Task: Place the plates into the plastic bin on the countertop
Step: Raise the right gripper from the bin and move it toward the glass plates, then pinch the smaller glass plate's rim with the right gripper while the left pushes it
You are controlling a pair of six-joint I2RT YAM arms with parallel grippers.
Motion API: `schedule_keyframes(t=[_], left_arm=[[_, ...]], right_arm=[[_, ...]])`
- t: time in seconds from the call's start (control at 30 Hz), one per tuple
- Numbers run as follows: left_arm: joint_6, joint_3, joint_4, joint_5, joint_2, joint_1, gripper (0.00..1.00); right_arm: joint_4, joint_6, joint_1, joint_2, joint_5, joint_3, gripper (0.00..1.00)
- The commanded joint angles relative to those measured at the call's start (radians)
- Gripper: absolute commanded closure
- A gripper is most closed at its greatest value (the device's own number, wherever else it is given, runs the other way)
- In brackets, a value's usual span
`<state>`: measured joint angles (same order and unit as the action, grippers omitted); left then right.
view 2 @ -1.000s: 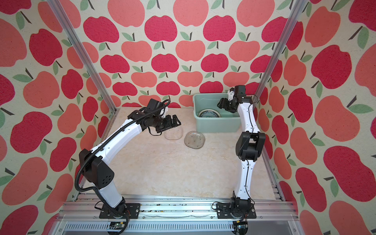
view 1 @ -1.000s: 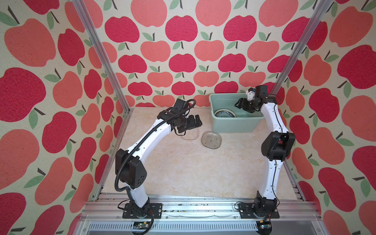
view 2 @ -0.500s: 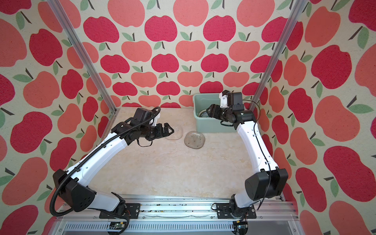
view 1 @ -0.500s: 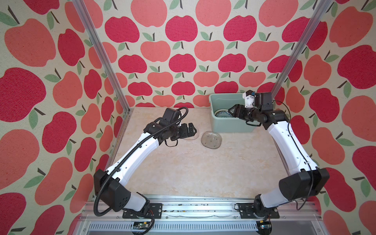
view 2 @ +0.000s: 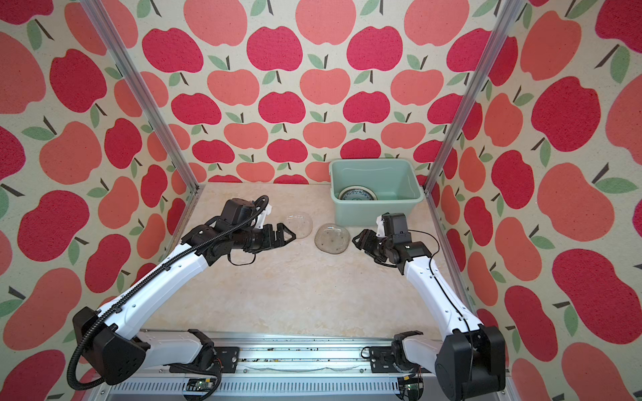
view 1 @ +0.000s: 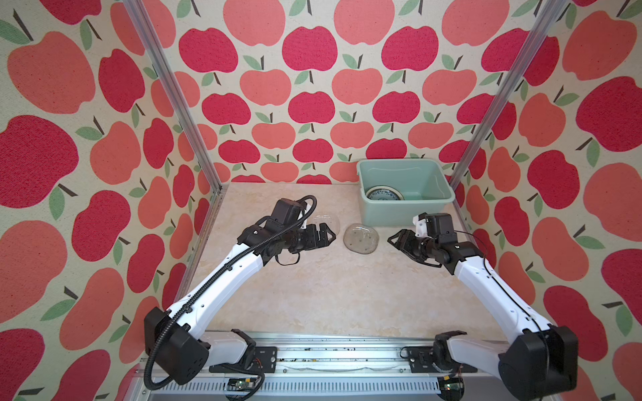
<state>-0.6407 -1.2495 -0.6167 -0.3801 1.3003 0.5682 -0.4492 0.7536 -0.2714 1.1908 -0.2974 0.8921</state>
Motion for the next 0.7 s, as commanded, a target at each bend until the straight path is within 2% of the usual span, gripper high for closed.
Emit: schedule_keyframes(t=[0.0, 0.1, 0.3, 0.67], left_arm=[[-0.035, -0.015, 0.015, -0.02, 0.001, 0.007, 0.01], [-0.053, -0.022, -0.001, -0.021, 0.002, 0.007, 0.01], [-0.076, -0.017, -0.02, -0.014, -0.003, 0.009, 0.01], [-0.07, -0.062, -0.038, -0.015, 0.042, 0.006, 0.01]], right_arm=[[0.157, 0.097, 0.017, 0.048, -0.031, -0.053, 0.41], [0.25, 0.14, 0.017, 0.134, -0.024, -0.084, 0.45], [0.317, 0.158, 0.012, 0.332, -0.034, -0.046, 0.49], [0.329, 0.131, -0.005, 0.563, -0.021, 0.082, 0.58]])
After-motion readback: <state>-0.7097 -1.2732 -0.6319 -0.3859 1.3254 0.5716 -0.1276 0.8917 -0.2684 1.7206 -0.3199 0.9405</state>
